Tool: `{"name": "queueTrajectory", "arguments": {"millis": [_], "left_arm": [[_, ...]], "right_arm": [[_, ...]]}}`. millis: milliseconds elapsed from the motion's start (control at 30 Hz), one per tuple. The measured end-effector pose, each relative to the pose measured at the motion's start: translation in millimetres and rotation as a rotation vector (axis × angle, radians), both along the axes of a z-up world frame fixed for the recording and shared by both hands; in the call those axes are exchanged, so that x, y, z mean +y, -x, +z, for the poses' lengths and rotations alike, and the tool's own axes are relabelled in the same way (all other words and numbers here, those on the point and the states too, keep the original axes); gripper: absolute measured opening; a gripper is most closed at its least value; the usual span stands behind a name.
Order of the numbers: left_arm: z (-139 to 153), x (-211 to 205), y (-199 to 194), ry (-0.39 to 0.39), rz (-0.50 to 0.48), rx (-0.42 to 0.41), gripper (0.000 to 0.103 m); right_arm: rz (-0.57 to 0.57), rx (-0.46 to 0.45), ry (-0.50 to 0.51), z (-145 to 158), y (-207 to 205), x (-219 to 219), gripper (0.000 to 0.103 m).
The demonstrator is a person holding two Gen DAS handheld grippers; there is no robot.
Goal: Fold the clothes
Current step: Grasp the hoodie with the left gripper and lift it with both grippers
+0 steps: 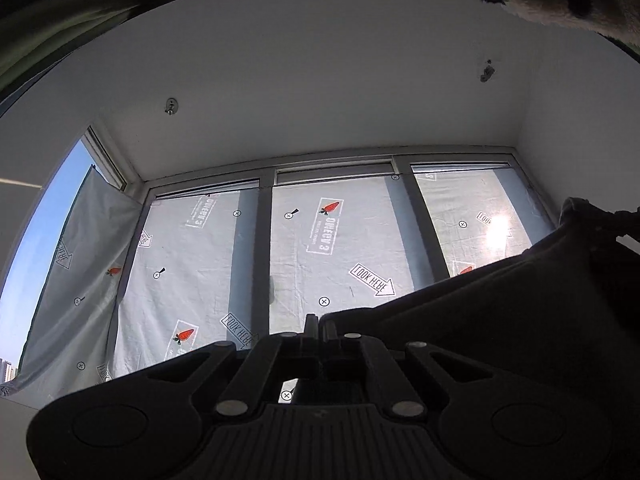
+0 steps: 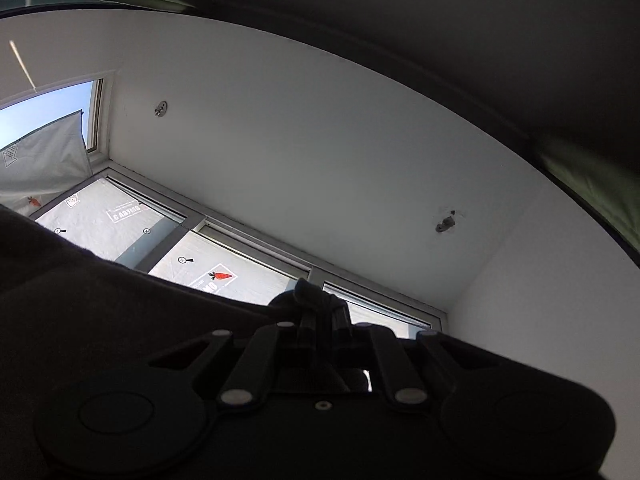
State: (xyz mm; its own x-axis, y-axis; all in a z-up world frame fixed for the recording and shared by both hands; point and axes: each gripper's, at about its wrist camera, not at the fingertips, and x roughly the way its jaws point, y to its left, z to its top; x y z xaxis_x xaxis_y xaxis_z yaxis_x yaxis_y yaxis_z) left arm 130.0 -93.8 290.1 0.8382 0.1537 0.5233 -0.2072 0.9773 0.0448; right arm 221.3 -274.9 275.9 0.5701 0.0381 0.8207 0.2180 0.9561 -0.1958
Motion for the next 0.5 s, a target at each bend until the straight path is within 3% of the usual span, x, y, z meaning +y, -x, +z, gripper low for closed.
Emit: {"name": "queueTrajectory", "arguments": {"millis": [100, 300, 500], "left_arm": [[-20.1, 10.1, -7.7, 0.04, -0.021, 0.115, 0.002], [-82.4, 50.3, -54.9, 0.182, -0.015, 0.425, 0.002], [-152.4, 101.0, -128.8, 0.309, 0.001, 0.695, 0.002]], "right_arm": [[0.028, 0.076, 0.013, -14.6, -6.9, 8.5, 0.007], [0.054, 0.332, 0.049, -81.0, -51.1, 44.5, 0.007], [0.07, 0.596, 0.119, -151.0, -132.2, 94.9, 0.007]]}}
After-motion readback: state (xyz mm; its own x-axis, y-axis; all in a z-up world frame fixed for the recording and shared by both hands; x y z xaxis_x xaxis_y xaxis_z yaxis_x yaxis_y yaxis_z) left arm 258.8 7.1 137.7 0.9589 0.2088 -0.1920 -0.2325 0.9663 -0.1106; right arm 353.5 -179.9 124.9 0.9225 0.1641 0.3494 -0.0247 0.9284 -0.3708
